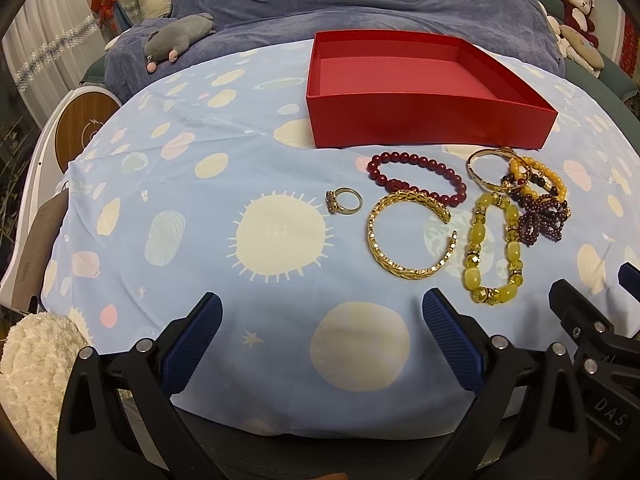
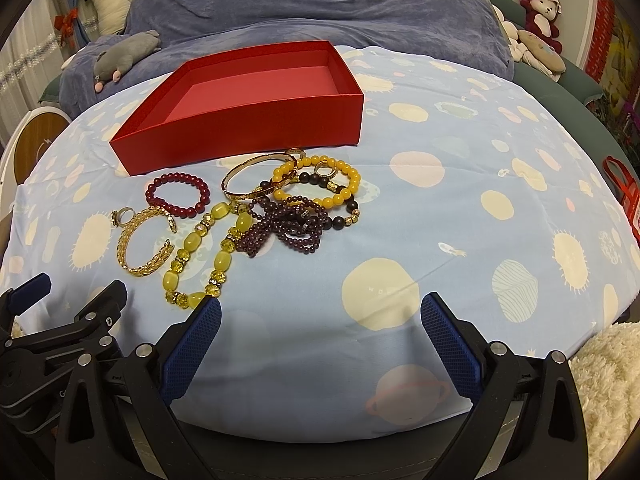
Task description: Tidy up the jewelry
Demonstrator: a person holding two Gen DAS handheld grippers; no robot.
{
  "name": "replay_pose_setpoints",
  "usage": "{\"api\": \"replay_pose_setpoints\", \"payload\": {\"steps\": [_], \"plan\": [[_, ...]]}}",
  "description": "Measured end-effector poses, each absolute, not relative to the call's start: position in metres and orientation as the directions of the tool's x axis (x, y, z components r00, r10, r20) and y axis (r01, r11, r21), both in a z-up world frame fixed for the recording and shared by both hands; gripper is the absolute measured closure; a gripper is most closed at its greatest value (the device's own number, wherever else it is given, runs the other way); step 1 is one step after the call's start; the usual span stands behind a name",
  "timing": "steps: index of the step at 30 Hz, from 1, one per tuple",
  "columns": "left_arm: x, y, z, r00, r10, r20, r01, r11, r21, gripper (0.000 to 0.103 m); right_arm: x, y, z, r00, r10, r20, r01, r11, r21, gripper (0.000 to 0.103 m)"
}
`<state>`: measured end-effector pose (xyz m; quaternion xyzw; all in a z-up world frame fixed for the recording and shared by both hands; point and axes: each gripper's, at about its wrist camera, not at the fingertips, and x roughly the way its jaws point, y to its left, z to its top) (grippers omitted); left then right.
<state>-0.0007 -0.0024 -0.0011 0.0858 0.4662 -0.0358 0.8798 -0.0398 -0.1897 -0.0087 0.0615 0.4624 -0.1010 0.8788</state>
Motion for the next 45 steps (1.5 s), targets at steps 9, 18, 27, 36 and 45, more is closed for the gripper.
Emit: {"api": "replay_pose_setpoints", "payload": {"steps": [9,18,27,36,45], "plan": [[0.0009,-0.0023,-0.0028,0.553,0.006,-0.833,0.149,0.983,0.106,0.007,-0.0401,-0.1898,-0.0088,0.550,-0.122,-0.826,0.235,0.972,0.013,0.007],[0.0017,-0.0022,-0.0034,0.552,0.008,-0.834,0.148,0.983,0.107,0.007,-0.0399,-0.1898,-0.0089,0.552,-0.121,-0.825,0.234,0.972,0.013,0.007],[0.0024,-0.0022,-0.0040,0.552,0.010,-0.834,0.147,0.983,0.109,0.007,-0.0400,-0.1895,-0.0088,0.551,-0.121,-0.826,0.234,0.972,0.014,0.007],[0.0029,0.0004,-0.0052,0.542,-0.012,-0.840,0.149,0.985,0.081,0.007,-0.0398,-0.1897,-0.0089,0.550,-0.119,-0.826,0.234,0.972,0.016,0.007],[0.0028,-0.0011,-0.0049,0.538,-0.021,-0.843,0.161,0.984,0.078,0.007,-0.0405,-0.1910,-0.0116,0.542,-0.111,-0.833,0.240,0.970,0.027,0.007]]}}
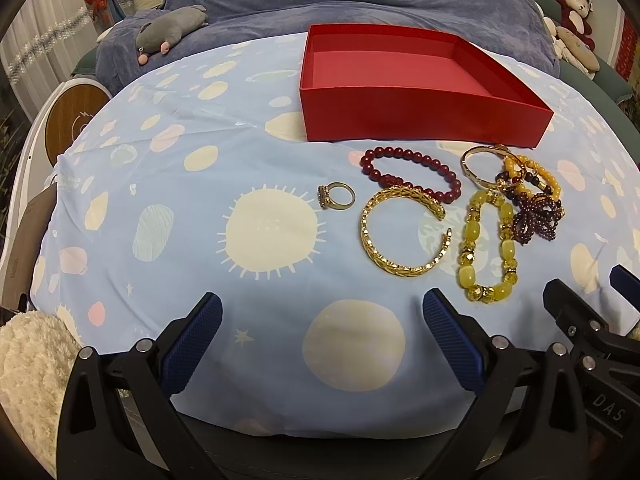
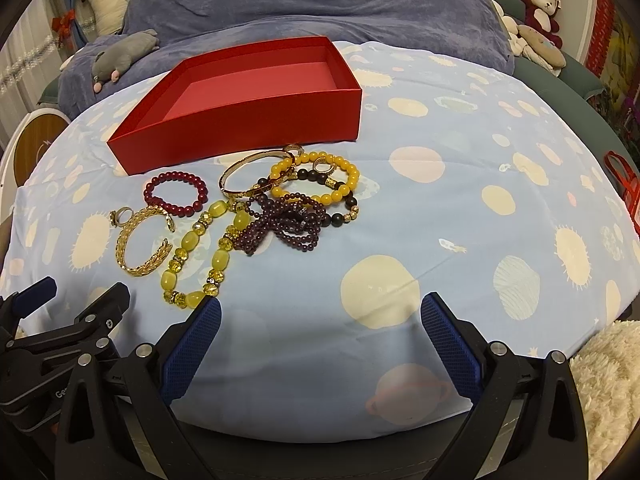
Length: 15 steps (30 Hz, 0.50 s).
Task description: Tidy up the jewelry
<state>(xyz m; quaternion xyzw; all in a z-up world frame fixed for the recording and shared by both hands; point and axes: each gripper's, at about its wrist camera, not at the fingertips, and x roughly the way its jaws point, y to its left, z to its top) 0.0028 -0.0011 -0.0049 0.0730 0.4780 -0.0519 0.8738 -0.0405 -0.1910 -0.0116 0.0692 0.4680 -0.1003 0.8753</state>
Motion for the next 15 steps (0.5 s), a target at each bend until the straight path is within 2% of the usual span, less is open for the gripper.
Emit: {"api": "replay_pose_setpoints", "payload": {"steps": [15], "plan": [[0.012,0.003,-0.001,0.532,-0.007,-0.846,0.148,0.985,0.085,0.007,-0.034,-0.202,-0.007,0.528,-0.101,-0.843,0.257,0.965,0.045,0.007]]}}
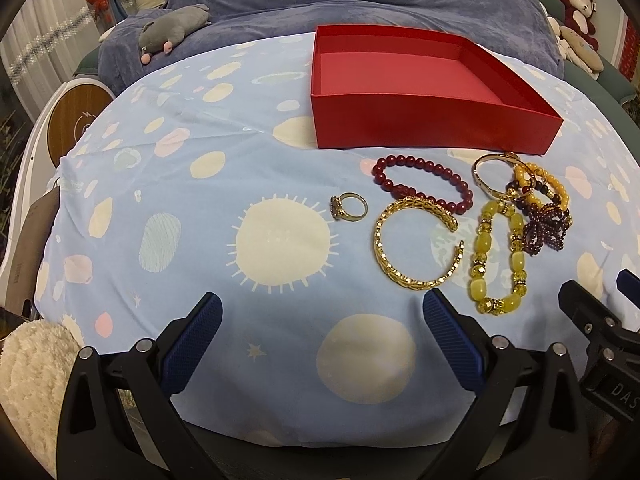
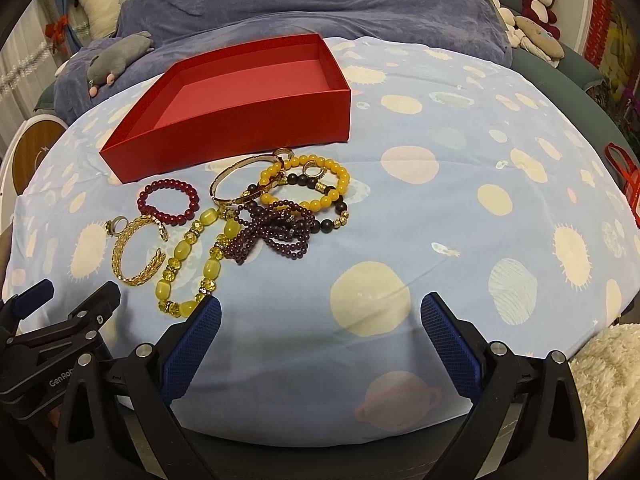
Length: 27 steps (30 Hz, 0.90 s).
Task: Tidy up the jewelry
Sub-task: 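Grasp the dark garnet beaded strand with the right gripper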
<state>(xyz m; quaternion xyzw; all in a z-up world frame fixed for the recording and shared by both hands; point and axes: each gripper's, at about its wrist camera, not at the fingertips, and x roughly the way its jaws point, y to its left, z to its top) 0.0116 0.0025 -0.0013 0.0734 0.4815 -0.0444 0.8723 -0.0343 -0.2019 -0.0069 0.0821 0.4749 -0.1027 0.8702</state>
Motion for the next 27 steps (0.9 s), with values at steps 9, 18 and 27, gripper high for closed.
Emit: {"api": "replay_pose_setpoints", "payload": {"steps": [9,18,27], "plan": [[0.020,0.010,0.004,0.549,-0.025,-0.836,0.142,0.988,0.063,0.007,-0.021,-0.214,0.004,0.544,-0.099,-0.833,0.258,0.965,0.054,0.007],[0.030,0.024,0.002,0.532,-0.040,-0.846,0.110,0.994,0.022,0.007,0.001,-0.211,-0.001,0.536,-0.055,-0.843,0.227,0.970,0.081,0.023],[0.036,0.028,-0.002,0.518,-0.043,-0.854,0.096,0.995,0.008,0.007,0.016,-0.199,-0.012,0.516,-0.026,-0.856,0.190,0.978,0.084,0.062]]}}
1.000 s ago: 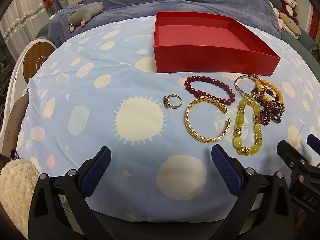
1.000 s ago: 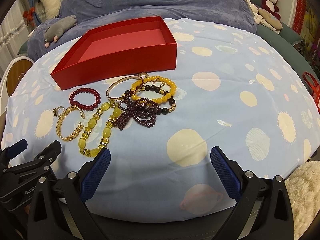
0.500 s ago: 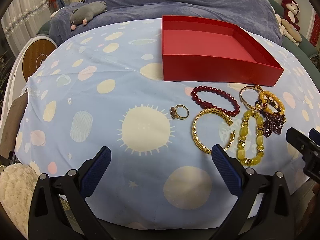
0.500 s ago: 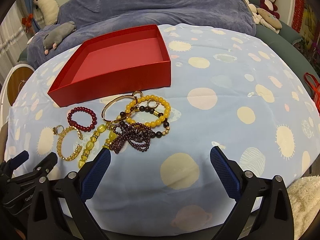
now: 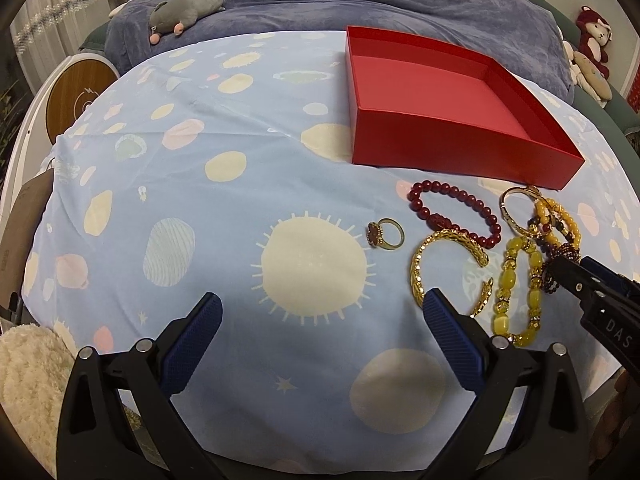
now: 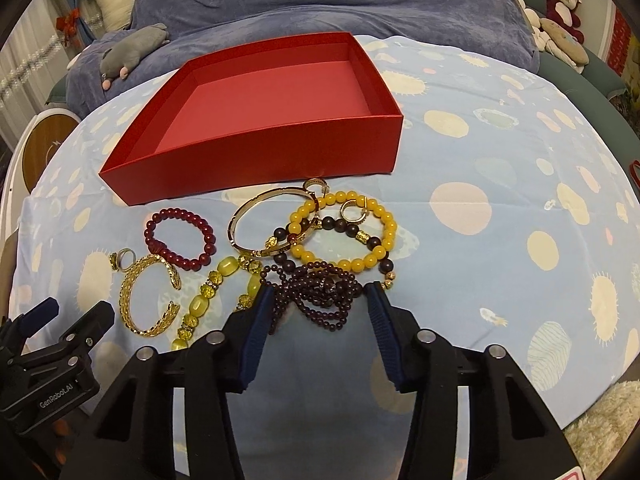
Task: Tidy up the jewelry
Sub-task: 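Grasp the dark garnet beaded strand with the right gripper, then grasp the twisted gold bangle with the left gripper while the right carries the garnet strand over the red box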
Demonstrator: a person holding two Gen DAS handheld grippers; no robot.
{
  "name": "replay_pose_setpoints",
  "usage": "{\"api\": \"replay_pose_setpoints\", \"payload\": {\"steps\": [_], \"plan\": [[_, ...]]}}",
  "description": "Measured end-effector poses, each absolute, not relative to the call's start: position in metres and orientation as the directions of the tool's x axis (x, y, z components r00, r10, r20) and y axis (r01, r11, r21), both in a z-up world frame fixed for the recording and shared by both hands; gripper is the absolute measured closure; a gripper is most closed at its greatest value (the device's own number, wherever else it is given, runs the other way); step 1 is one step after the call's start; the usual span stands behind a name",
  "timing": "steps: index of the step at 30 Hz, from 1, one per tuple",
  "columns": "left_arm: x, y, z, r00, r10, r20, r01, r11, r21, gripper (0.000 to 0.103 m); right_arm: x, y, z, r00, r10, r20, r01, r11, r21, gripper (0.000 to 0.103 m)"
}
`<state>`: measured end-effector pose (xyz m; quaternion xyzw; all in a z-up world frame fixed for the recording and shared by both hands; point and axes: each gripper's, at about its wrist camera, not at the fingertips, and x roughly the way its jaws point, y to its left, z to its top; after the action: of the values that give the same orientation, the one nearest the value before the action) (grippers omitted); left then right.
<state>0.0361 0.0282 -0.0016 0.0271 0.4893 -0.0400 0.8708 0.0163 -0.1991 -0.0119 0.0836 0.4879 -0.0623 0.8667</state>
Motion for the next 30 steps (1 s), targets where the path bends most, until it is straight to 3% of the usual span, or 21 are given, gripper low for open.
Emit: {"api": "replay_pose_setpoints", "payload": {"steps": [11,19,25,27,30], "plan": [[0.035,0.021,-0.001,0.516,-0.082,-0.853,0.125,0.992,-0.019,0.007,0.013,-0.191,-0.009,0.543,-0.024,-0.840,0.143,0.988,0.063,0.094],[0.041,0.006,-0.004,0.499,-0.120,-0.858,0.160,0.986,-0.045,0.013,-0.001,-0.205,-0.002,0.551,-0.011,-0.835,0.171,0.980,0.100,0.097],[0.045,-0.005,-0.009,0.492,-0.127,-0.861,0.179,0.983,-0.043,0.028,-0.010,-0.220,0.000,0.548,-0.003,-0.836,0.209,0.969,0.133,0.097],[0.046,-0.007,-0.007,0.498,-0.137,-0.856,0.188,0.981,-0.047,0.039,-0.010,-0.222,0.000,0.545,0.000,-0.839,0.216,0.966,0.140,0.097],[0.046,-0.009,-0.007,0.500,-0.150,-0.853,0.203,0.978,-0.053,0.044,-0.011,-0.223,-0.002,0.541,0.009,-0.841,0.219,0.964,0.152,0.097]]}}
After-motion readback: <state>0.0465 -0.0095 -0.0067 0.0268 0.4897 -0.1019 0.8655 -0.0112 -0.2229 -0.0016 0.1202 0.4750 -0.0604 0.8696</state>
